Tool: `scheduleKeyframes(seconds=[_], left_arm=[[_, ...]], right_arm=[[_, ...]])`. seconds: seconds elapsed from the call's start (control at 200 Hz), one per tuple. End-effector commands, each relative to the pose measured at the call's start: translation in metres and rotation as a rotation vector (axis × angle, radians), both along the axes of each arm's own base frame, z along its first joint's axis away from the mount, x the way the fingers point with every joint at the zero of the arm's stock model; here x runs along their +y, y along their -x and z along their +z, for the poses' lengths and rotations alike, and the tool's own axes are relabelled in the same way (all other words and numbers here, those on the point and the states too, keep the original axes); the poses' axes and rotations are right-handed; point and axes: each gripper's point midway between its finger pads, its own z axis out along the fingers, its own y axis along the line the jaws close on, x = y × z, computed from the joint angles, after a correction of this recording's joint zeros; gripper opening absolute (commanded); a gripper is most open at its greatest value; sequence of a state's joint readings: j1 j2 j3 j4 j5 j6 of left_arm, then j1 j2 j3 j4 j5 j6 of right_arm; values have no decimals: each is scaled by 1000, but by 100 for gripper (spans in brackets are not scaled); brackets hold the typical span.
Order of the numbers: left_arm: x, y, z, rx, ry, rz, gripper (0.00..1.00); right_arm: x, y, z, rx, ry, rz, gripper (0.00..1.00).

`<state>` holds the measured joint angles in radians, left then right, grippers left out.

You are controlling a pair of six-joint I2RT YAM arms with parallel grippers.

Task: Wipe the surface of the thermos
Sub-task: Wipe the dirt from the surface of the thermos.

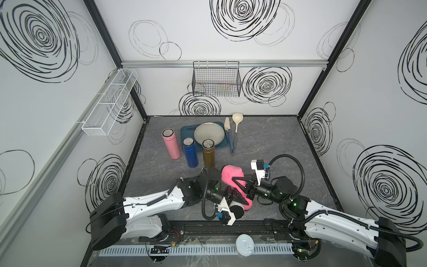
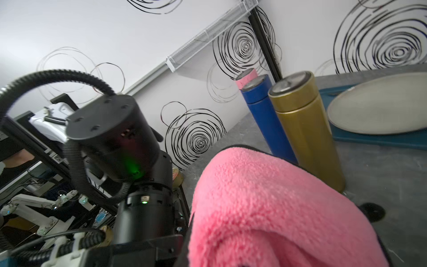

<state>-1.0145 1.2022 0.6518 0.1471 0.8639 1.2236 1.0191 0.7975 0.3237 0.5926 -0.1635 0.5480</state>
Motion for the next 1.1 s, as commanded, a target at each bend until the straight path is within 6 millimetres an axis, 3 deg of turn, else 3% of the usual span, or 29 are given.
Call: scheduleKeyframes(seconds=[0.0,0.1,0.18,0.4,0.49,0.61,0.771,0.826,0.911,1.096], left_arm=[[-4,5,40,-92,129,-52,0],[-2,7,41,-98,134,-56,0],[-2,8,40,-100,133,-60,0],[-2,8,39,-109,130,-57,0],[-2,8,40,-112,132,-57,0],[-1,10,39,-119,131,-65,0],[1,13,35,-124,116,-88,0],[1,14,33,-127,107,-93,0],[1,14,32,-128,101,-94,0],[2,15,33,-137,108,-97,0]], right_arm=[[-3,-17,-27,51,41,-52,0],[-15,-29,-57,145,29,-65,0],[-16,-32,-63,167,49,-75,0],[6,0,5,0,15,20,0],[8,5,13,-28,-5,37,0],[7,-10,-14,24,32,-9,0],[-2,-35,-71,166,128,-70,0],[-1,-38,-80,191,162,-69,0],[8,-29,-66,167,168,-6,0],[30,7,0,-22,125,99,0]])
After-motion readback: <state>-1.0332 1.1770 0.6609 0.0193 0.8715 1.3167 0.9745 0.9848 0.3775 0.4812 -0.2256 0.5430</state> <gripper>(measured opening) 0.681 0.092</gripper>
